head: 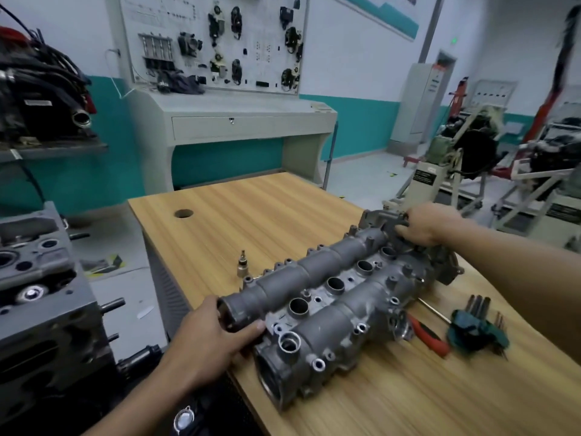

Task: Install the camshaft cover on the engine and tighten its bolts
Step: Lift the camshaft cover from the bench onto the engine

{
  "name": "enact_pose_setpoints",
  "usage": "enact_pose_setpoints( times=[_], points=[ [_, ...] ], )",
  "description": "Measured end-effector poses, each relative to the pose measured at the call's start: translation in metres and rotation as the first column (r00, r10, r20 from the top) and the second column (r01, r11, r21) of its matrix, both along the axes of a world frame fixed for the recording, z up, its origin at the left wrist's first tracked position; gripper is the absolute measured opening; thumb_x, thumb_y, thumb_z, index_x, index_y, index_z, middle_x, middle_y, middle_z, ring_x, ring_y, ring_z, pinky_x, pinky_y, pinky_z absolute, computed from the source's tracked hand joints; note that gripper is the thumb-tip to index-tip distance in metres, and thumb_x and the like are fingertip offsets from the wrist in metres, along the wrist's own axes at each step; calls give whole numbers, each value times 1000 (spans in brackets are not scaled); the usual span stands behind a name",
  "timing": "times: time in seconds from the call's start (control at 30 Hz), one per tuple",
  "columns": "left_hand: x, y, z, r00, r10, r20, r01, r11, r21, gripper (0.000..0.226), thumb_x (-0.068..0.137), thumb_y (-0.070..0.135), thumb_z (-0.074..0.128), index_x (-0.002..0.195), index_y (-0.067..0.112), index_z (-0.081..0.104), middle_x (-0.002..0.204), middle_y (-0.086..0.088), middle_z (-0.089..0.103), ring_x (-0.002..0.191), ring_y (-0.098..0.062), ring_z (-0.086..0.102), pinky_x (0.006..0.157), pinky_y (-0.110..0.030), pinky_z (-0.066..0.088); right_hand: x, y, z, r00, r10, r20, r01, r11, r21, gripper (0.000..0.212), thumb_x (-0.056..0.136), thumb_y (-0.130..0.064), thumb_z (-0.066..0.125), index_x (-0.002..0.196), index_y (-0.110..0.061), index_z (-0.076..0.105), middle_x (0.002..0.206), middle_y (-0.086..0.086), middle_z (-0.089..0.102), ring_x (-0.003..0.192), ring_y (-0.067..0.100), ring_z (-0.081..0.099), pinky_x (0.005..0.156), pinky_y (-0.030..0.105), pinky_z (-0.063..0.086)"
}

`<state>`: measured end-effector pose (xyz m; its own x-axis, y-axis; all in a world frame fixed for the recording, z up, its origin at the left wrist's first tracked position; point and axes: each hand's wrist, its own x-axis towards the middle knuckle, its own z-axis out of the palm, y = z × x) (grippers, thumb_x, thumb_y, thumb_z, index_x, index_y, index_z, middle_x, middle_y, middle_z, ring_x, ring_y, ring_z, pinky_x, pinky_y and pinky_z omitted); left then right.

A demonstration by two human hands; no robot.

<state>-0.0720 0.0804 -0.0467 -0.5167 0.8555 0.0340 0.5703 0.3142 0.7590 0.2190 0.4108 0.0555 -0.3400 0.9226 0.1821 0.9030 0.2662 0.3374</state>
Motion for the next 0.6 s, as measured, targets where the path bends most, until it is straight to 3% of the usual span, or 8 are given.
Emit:
enact_pose_setpoints(
  times=[0.17, 0.27, 0.33, 0.47, 0.53, 0.6],
  points=[
    [2, -3, -1, 1000, -15, -15, 16, 998, 56, 52, 64, 63, 82, 87, 26, 54, 77, 4, 66, 64, -7, 62, 52, -25, 43, -5, -11, 4, 1000, 7, -7, -7, 1000, -31, 37, 93, -53, 41, 87, -20, 56, 106, 11, 68, 78, 28, 53, 67, 34, 45],
    [1, -4, -2, 1000, -8, -7, 8, 998, 68, 51, 63, 63, 83, 85, 25, 57, 76, 1, 67, 61, -7, 62, 50, -23, 45, -5, -17, 7, 999, -10, -54, 7, 998, -56, 36, 94, -50, 43, 83, -18, 54, 101, 13, 66, 75, 28, 50, 70, 34, 49],
    [-1, -5, 1, 1000, -15, -17, 16, 998, 63, 51, 63, 63, 83, 84, 24, 58, 75, 2, 67, 62, -8, 62, 51, -24, 45, -6, -21, 8, 997, -12, -79, 8, 998, -55, 38, 94, -50, 45, 84, -15, 56, 99, 13, 66, 75, 29, 51, 73, 35, 51],
    [-1, -9, 10, 997, -34, -70, 37, 998, 44, 49, 65, 60, 84, 83, 24, 57, 75, 2, 65, 63, -7, 60, 49, -19, 40, -2, -32, 15, 992, -17, -123, 9, 998, -61, 46, 95, -48, 48, 106, -7, 65, 90, 7, 62, 79, 28, 59, 76, 33, 52],
    [1, -12, 19, 995, -31, -99, 37, 997, 65, 48, 65, 61, 84, 81, 25, 55, 72, 3, 63, 60, -7, 58, 44, -16, 36, 3, -36, 22, 994, -12, -109, 5, 998, -61, 44, 96, -46, 48, 97, -6, 66, 84, 5, 63, 76, 26, 60, 73, 32, 51],
    [1, -17, 36, 989, -36, -143, 49, 995, 87, 49, 64, 62, 83, 78, 24, 55, 69, 4, 62, 56, -7, 56, 41, -15, 34, 4, -43, 38, 995, -29, -98, 22, 998, -65, 45, 97, -46, 48, 76, -9, 61, 73, 2, 59, 66, 21, 56, 66, 31, 47]
  ],
)
